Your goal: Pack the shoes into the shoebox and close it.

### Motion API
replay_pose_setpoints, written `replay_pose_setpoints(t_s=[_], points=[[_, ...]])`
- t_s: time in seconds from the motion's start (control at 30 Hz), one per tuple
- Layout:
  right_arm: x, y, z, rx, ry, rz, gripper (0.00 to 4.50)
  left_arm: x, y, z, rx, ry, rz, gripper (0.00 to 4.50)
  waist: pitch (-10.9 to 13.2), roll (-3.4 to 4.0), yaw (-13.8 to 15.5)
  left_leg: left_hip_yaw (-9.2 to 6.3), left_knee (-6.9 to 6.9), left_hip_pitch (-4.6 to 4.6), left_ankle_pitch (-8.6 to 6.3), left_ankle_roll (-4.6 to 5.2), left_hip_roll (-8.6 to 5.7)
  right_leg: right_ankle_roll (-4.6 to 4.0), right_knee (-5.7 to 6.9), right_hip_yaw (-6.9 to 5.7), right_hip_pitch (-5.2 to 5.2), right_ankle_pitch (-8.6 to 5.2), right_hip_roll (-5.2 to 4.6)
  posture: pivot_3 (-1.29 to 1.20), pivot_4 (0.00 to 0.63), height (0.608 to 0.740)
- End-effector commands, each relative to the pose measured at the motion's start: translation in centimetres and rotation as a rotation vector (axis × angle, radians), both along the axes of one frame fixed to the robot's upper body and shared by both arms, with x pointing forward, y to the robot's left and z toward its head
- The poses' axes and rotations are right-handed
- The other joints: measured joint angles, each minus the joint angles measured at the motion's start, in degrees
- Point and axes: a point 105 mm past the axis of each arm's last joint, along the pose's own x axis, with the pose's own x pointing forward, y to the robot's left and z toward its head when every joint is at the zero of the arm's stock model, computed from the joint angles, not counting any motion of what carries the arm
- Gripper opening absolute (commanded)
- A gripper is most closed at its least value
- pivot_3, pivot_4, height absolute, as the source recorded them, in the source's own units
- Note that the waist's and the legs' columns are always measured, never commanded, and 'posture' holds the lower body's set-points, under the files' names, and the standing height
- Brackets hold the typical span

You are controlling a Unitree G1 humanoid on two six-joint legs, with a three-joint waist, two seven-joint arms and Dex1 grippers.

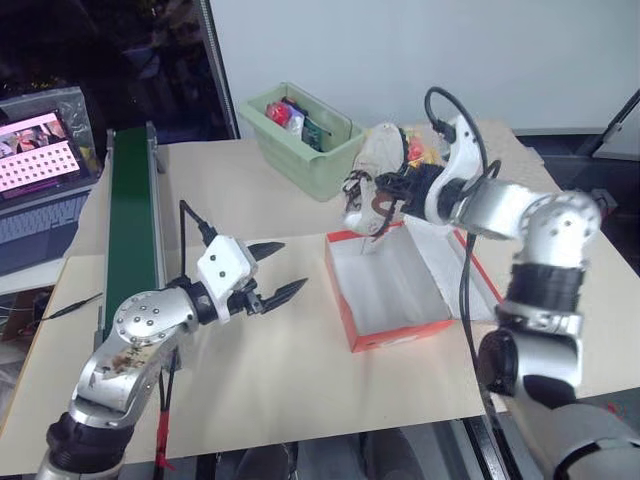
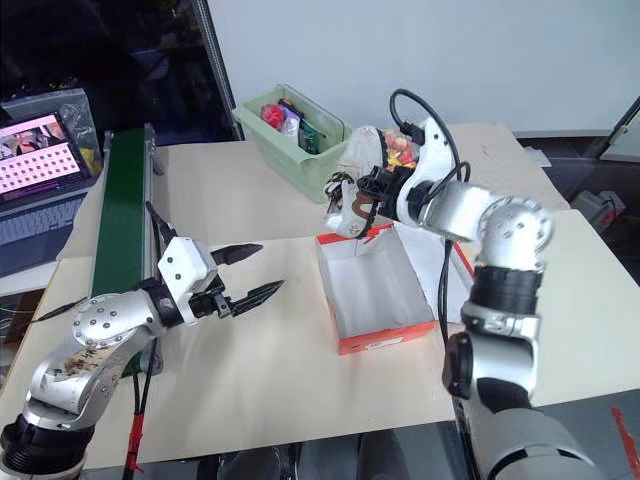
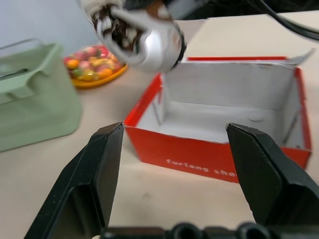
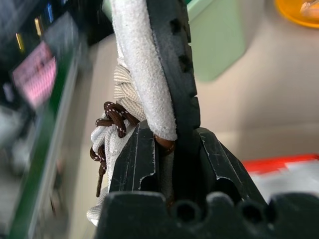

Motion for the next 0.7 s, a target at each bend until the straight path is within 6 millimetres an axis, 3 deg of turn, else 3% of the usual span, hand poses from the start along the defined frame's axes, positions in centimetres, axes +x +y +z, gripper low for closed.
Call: replay_pose_setpoints(t_s=[0.03, 0.1, 0.3, 0.7], points=[[-1.6, -0.2, 0.2, -0.119, 0.071, 0.121, 0.84, -0.6, -1.4, 0.2, -0.017, 0.003, -0.104, 3.51, 0.0, 0.00, 0.0, 0.02, 0.00, -0.01, -0.01, 0.02, 0.02, -0.02, 0.02, 0.00, 0.01, 0.01, 0.02, 0.00, 0.150, 0.740], [-2.2, -0.5, -0.5, -0.188, 0.119, 0.173, 0.84, -0.9, -2.1, -0.2, -0.022, 0.023, -0.145, 3.51, 0.0, 0.00, 0.0, 0.04, 0.01, -0.04, -0.03, 0.05, 0.06, -0.04, 0.01, -0.01, 0.02, 0.03, 0.08, 0.00, 0.150, 0.740], [-3.4, -2.9, -5.3, -0.372, 0.312, 0.213, 0.84, -1.6, -3.2, -0.5, -0.039, 0.043, -0.186, 3.51, 0.0, -0.01, -0.1, 0.11, 0.05, -0.09, -0.04, 0.07, 0.11, -0.05, -0.05, -0.03, 0.01, 0.04, 0.12, 0.00, 0.150, 0.740], [-1.9, -4.0, -9.3, -0.428, 0.405, 0.183, 0.84, -2.1, -3.4, -0.2, -0.065, 0.042, -0.150, 3.51, 0.0, -0.01, 0.1, 0.19, 0.13, -0.09, -0.07, 0.11, 0.15, -0.09, -0.06, 0.03, -0.01, 0.07, 0.23, 0.00, 0.150, 0.740]])
